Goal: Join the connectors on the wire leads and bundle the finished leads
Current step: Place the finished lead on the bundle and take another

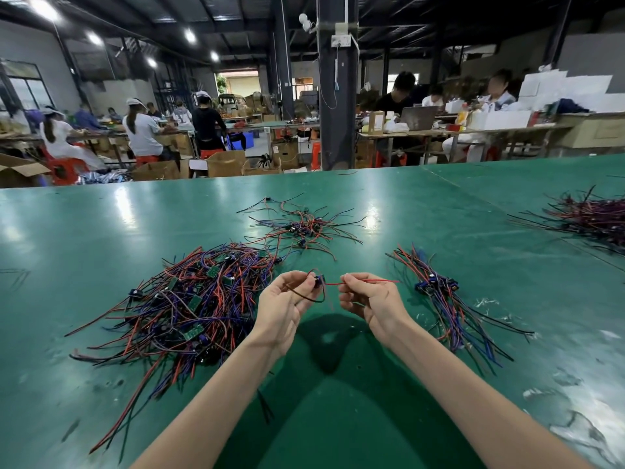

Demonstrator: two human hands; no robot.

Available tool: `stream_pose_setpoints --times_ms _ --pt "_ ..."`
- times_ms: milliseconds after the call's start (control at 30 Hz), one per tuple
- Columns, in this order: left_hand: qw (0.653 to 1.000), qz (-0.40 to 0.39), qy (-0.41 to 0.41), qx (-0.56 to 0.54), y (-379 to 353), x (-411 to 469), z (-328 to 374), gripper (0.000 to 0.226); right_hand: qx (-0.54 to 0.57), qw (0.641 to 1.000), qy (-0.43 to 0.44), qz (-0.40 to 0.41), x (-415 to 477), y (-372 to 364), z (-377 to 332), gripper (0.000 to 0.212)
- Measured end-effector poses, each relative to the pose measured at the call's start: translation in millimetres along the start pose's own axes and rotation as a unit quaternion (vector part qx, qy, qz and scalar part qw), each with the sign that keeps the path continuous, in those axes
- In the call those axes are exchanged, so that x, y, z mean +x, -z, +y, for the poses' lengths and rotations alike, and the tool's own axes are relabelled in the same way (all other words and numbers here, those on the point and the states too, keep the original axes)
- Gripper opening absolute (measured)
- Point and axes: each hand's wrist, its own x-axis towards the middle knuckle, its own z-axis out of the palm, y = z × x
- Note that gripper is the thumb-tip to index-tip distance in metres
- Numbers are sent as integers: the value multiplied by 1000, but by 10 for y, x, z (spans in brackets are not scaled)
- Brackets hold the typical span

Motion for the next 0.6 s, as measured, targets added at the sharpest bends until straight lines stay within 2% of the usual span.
stream_pose_setpoints --times_ms 267,500,600 --pt "1000 14 -7 6 -13 -10 -23 14 15 1000 -9 -13 0 -21 -21 7" --pt "999 5 2 41 -37 -39 -19 12 -28 995 -43 -88 -38 -38 21 6" --pt "998 18 -7 64 -42 -50 -27 11 -26 996 -38 -81 -27 -34 26 7"
